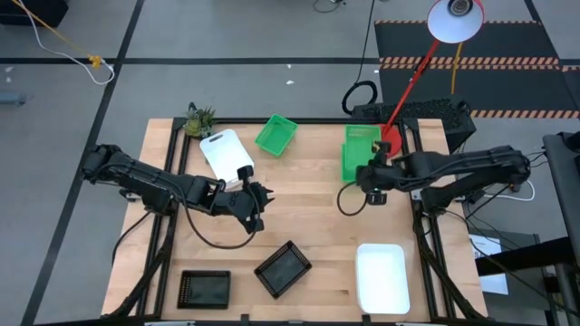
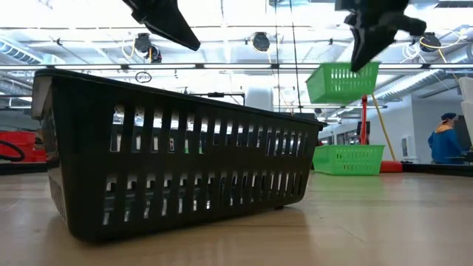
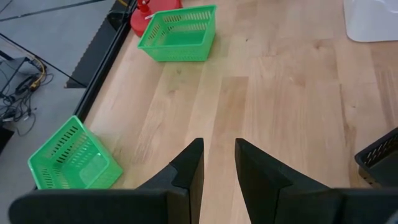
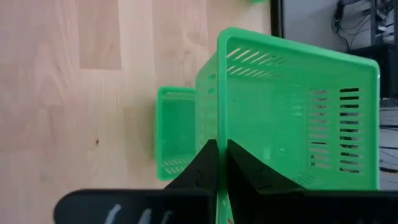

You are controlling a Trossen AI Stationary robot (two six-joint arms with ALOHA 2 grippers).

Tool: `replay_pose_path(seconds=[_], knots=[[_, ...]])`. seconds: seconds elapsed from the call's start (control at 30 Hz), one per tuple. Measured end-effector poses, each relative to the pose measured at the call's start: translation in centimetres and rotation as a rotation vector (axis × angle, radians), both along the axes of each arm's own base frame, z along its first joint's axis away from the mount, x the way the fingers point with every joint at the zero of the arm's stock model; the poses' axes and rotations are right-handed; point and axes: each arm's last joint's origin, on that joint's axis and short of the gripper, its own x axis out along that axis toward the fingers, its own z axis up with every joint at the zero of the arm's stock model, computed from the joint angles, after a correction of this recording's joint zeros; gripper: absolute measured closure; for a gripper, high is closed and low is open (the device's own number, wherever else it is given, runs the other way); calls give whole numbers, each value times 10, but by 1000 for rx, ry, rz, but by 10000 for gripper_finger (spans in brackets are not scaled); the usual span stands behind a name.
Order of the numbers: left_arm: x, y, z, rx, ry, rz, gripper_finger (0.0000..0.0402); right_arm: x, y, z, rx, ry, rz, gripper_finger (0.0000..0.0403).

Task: Stack baskets by color
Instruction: Stack the bottom green bin on top of the middle green bin

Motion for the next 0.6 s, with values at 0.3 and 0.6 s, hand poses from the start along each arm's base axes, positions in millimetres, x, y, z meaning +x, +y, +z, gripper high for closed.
replay_pose_path(seconds=[0.3,0.6], knots=[[0,0,0,-1,0,-2,309,3,-13,-43,-13,25,-27,394],[0,0,0,-2,0,-1,309,5,-24,-77,7,18,-3,394]])
